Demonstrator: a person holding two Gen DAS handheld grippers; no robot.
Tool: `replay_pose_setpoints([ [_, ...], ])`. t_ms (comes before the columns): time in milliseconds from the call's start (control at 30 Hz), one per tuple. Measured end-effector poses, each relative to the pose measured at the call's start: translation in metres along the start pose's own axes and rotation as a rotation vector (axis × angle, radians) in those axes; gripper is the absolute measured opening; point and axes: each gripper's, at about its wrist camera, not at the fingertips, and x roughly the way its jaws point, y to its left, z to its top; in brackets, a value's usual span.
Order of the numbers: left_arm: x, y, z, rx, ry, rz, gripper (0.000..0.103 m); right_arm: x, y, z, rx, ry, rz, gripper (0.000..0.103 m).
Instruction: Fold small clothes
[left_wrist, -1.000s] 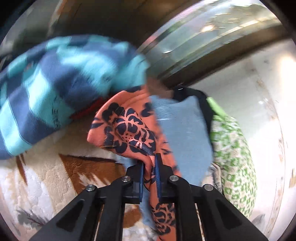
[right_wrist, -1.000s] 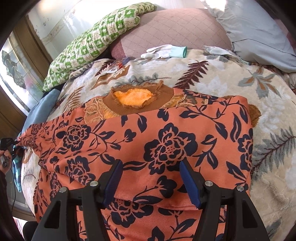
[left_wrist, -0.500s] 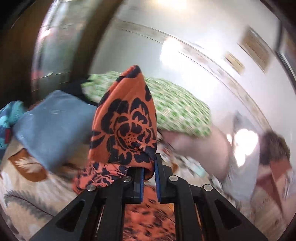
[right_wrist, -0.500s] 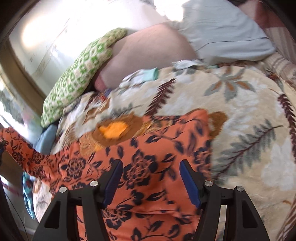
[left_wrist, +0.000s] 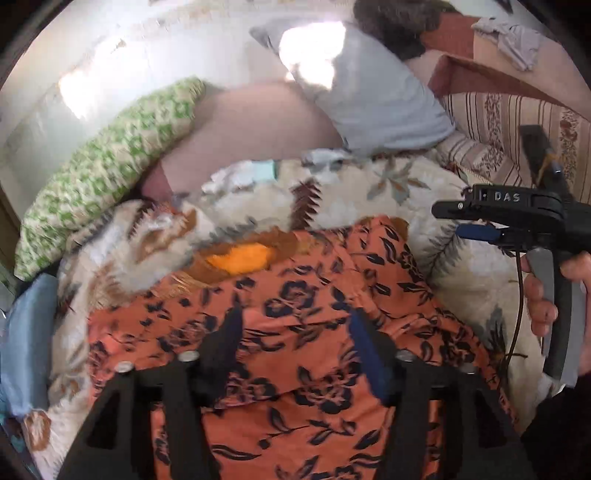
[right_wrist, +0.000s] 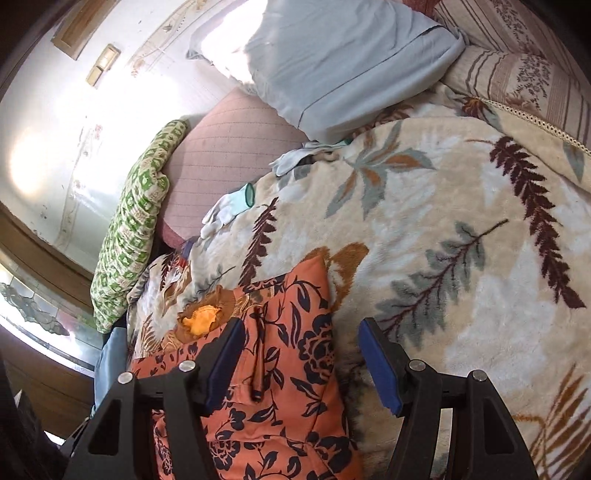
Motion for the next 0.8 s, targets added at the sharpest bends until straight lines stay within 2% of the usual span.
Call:
replay_pose_setpoints([
  [33, -0.003, 0.008, 0.000, -0.008, -0.025, 0.025, 0.074, 0.001, 0.003, 0.000, -0.011, 0.008, 0.009, 0.068],
  [133, -0.004, 0.057, -0.006, -0.070, -0.050, 0.132, 0.076, 0.011, 0.013, -0.006, -0.028, 0.080, 0.093, 0.068],
  [200, -0.002, 0.097, -0.012, -0.129, -0.045, 0.240, 0.076, 0.029, 0.021, -0.013, -0.027, 0.177, 0.176, 0.068],
  [267, 0.008, 0.131, -0.026, -0.204, -0.024, 0.297, 0.076, 0.046, 0.030, -0.023, -0.026, 0.255, 0.211, 0.068],
  [467, 0.037, 0.214, -0.069, -0.453, 0.061, 0.363, 0.076, 0.097, 0.042, -0.040, 0.023, 0.349, 0.185, 0.068],
  [533, 0.046, 0.233, -0.082, -0.528, 0.094, 0.375, 0.076, 0.108, 0.043, -0.043, 0.029, 0.355, 0.144, 0.068],
  [600, 0.056, 0.243, -0.093, -0.569, 0.121, 0.362, 0.076, 0.114, 0.048, -0.044, -0.007, 0.346, 0.096, 0.068],
  [667, 0.066, 0.246, -0.099, -0.568, 0.153, 0.358, 0.076, 0.118, 0.059, -0.045, -0.066, 0.332, 0.071, 0.069],
  [733, 0.075, 0.242, -0.104, -0.544, 0.181, 0.336, 0.076, 0.122, 0.068, -0.047, -0.119, 0.324, 0.059, 0.059],
  [767, 0.080, 0.239, -0.106, -0.529, 0.193, 0.321, 0.076, 0.123, 0.071, -0.049, -0.143, 0.331, 0.052, 0.033],
  [800, 0.084, 0.234, -0.107, -0.507, 0.204, 0.309, 0.076, 0.125, 0.075, -0.052, -0.161, 0.345, 0.051, 0.016],
])
